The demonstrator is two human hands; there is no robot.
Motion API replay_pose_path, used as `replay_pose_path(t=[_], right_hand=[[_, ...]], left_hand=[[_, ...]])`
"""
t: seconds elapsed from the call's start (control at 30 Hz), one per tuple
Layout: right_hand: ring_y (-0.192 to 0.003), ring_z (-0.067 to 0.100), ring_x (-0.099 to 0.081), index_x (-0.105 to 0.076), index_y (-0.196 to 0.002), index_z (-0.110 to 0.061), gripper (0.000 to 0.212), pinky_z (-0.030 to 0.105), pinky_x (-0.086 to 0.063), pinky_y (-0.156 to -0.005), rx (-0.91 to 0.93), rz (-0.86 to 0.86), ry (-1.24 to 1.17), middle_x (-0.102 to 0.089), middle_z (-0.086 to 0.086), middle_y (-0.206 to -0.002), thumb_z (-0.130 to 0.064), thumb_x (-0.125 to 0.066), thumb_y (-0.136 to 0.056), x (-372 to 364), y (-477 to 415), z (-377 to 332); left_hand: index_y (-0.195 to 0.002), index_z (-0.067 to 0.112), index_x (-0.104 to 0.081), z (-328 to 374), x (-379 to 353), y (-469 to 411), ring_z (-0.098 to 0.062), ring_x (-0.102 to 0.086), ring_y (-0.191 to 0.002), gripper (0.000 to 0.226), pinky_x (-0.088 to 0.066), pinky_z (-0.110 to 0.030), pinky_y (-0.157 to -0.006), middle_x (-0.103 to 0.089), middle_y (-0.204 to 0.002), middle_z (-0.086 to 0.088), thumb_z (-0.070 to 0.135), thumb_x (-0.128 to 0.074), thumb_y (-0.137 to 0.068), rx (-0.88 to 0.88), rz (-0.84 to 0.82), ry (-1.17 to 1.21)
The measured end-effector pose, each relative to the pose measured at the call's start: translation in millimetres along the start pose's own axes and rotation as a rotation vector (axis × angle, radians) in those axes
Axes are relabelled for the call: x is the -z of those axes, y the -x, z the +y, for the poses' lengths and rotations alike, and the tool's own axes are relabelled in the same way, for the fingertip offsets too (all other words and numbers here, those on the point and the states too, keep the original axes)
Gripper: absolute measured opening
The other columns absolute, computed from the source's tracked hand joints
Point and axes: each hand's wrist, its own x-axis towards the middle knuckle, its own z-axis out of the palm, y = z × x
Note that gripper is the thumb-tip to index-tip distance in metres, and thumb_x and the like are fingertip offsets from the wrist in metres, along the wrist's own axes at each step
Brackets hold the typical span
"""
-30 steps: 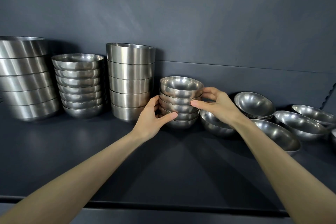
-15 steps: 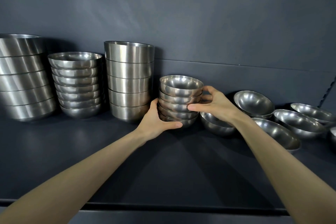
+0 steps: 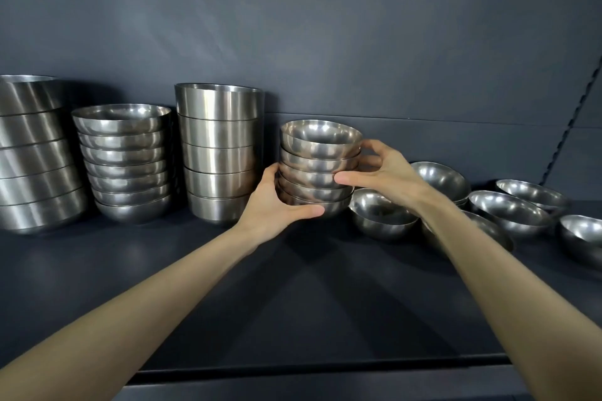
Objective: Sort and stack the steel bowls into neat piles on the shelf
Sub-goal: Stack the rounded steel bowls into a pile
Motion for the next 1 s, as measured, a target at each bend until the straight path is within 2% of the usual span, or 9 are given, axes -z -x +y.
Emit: replay_pose_path(t=[0.1, 0.17, 0.3, 0.4, 0.67, 0.83, 1.0], right_hand=[[-0.082, 0.006, -0.072, -0.057, -0.103, -0.029, 0.050, 0.010, -0.051, -0.064, 0.027, 0.049, 0.019, -0.075, -0.012, -0.085, -0.018, -0.087, -0.065, 13.5, 5.5, -11.8], [-0.081, 0.008, -0.072, -0.057, -0.102, -0.027, 0.049, 0.013, -0.052, -0.065, 0.030, 0.081, 0.017, -0.074, -0.005, -0.087, -0.015, -0.086, -0.065, 25.5, 10.0, -16.1], [-0.067, 0.001, -0.069, -0.057, -0.098, -0.021, 0.042, 0.008, -0.049, -0.060, 0.020, 0.130, 0.018, -0.068, 0.001, -0.087, -0.001, -0.082, -0.070, 48.7, 20.8, -16.1], [-0.062, 0.000, -0.067, -0.057, -0.097, -0.018, 0.040, 0.008, -0.048, -0.058, -0.001, 0.151, 0.042, -0.068, 0.003, -0.084, 0.000, -0.081, -0.071, 62.7, 25.1, -10.0], [-0.074, 0.000, -0.068, -0.059, -0.098, -0.024, 0.042, 0.012, -0.051, -0.064, -0.030, 0.172, 0.067, -0.071, -0.010, -0.078, -0.010, -0.085, -0.068, 82.5, 29.4, 14.6], [-0.077, -0.003, -0.068, -0.059, -0.097, -0.029, 0.044, 0.008, -0.048, -0.064, -0.044, 0.183, 0.073, -0.073, -0.015, -0.076, -0.016, -0.087, -0.066, 83.0, 30.5, 24.6], [-0.076, -0.002, -0.069, -0.058, -0.101, -0.029, 0.045, 0.007, -0.047, -0.064, -0.066, 0.193, 0.056, -0.073, -0.011, -0.083, -0.018, -0.086, -0.067, 82.2, 34.1, 33.4]], left_hand=[[-0.134, 0.029, -0.038, 13.5, -8.2, -7.8, 0.013, -0.058, -0.098, 0.096, -0.049, -0.009, -0.080, -0.059, -0.110, 0.021, 0.032, -0.092, -0.054, -0.060, -0.028, 0.010], [-0.129, 0.032, -0.039, 21.3, -17.8, -13.9, 0.017, -0.057, -0.095, 0.092, -0.048, -0.005, -0.075, -0.060, -0.110, 0.022, 0.033, -0.092, -0.054, -0.082, -0.060, 0.022], [-0.130, 0.032, -0.041, 30.9, -42.7, -23.3, 0.007, -0.059, -0.101, 0.095, -0.050, -0.020, -0.088, -0.060, -0.112, 0.022, 0.041, -0.091, -0.049, -0.067, -0.125, 0.034], [-0.125, 0.033, -0.042, 30.3, -62.6, -28.2, 0.000, -0.060, -0.103, 0.095, -0.051, -0.029, -0.093, -0.062, -0.111, 0.019, 0.045, -0.089, -0.044, -0.056, -0.156, 0.039], [-0.132, 0.034, -0.039, 19.2, -88.3, -28.5, 0.000, -0.059, -0.109, 0.102, -0.049, -0.033, -0.098, -0.062, -0.116, 0.018, 0.049, -0.088, -0.044, -0.050, -0.183, 0.082], [-0.129, 0.038, -0.038, 13.4, -92.2, -25.3, 0.001, -0.059, -0.110, 0.100, -0.047, -0.033, -0.101, -0.063, -0.118, 0.017, 0.048, -0.088, -0.044, -0.044, -0.183, 0.088], [-0.139, 0.032, -0.034, 7.3, -94.9, -20.9, 0.004, -0.055, -0.115, 0.111, -0.044, -0.031, -0.104, -0.059, -0.125, 0.017, 0.048, -0.088, -0.044, -0.034, -0.199, 0.097]])
